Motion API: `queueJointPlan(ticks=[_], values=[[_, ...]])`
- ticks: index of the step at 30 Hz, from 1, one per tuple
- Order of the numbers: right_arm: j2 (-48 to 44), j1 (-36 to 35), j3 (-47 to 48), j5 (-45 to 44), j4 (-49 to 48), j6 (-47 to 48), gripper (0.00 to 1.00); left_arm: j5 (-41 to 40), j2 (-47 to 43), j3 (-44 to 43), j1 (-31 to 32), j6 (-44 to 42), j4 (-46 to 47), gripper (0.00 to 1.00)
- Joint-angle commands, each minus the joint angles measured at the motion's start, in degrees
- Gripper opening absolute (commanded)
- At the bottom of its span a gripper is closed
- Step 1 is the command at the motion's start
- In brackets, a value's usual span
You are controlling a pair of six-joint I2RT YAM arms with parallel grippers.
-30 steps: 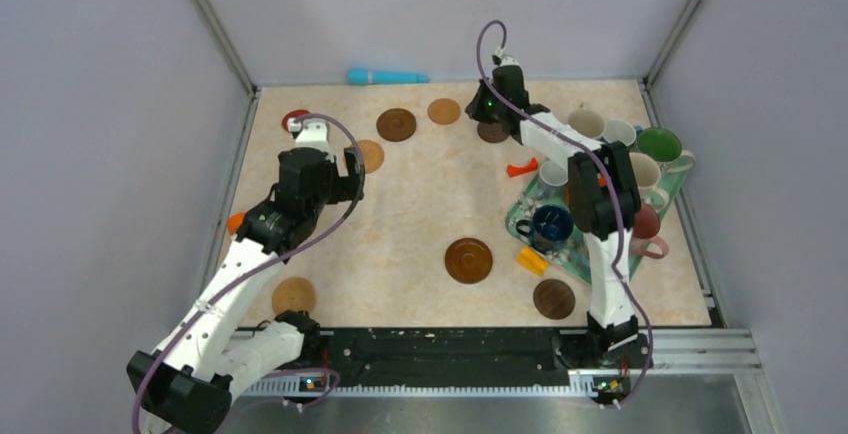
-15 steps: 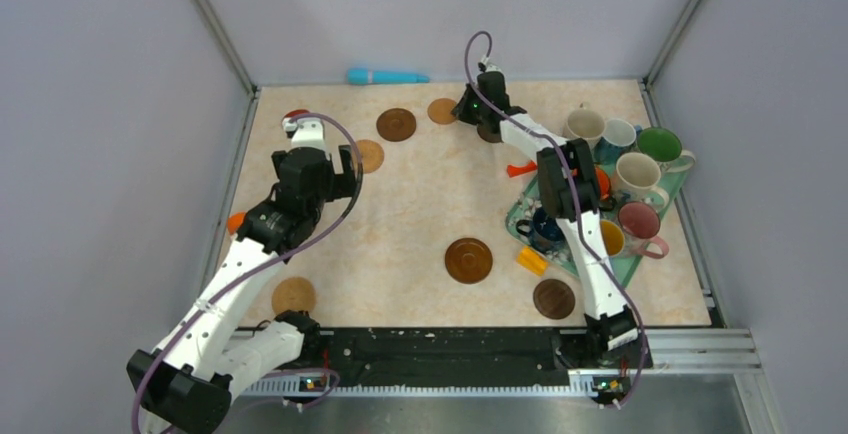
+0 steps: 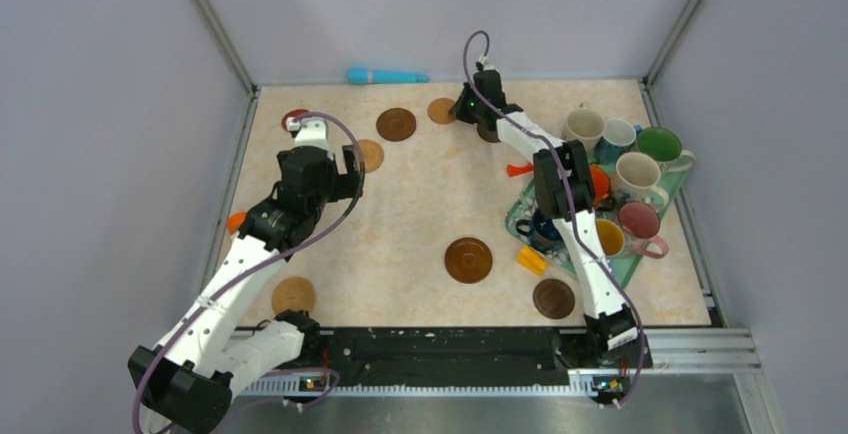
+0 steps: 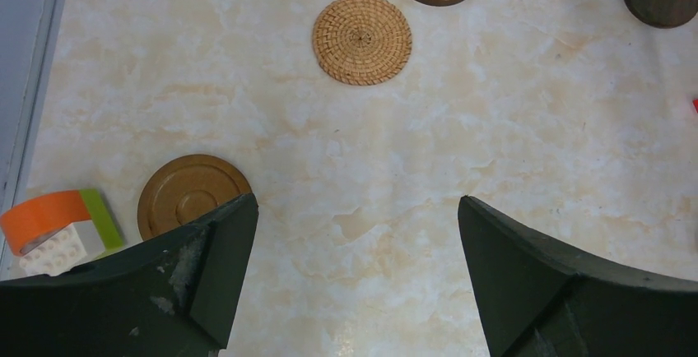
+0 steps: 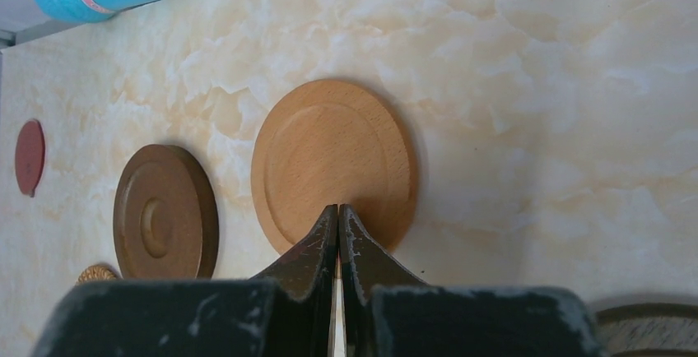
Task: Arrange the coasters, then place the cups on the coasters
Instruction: Move the coaster to the center of the board.
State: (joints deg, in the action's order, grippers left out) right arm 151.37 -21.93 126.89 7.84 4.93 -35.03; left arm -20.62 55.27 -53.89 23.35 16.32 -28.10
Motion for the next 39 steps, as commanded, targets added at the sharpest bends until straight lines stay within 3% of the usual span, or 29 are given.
queueJointPlan(ticks=[1, 11, 16, 21, 39], values=[[-3.17, -2.63, -1.29, -3.81, 9.85, 2.55, 0.00, 0.24, -2.50, -1.65, 0.10, 0.14, 2.04, 0.97], [-10.72, -7.60, -15.47, -5.21, 11.57, 3.47, 0.00, 3.03, -4.30, -1.58, 0.09, 0.49, 2.09, 0.93], [-16.22, -9.20, -27.79, -4.98, 6.17, 0.36, 0.00, 2.26, -6.39, -0.89, 0.06, 0.56, 1.98, 0.93], [-19.40, -10.12, -37.73, 1.21, -4.28, -2.38, 0.00, 3.45, -7.81, 0.10, 0.20, 0.47, 2.98, 0.94], [-16.52, -12.79, -36.54, 5.14, -11.83, -1.67, 0.00, 7.36, -7.27, -0.52, 0.17, 1.70, 2.69, 0.93]])
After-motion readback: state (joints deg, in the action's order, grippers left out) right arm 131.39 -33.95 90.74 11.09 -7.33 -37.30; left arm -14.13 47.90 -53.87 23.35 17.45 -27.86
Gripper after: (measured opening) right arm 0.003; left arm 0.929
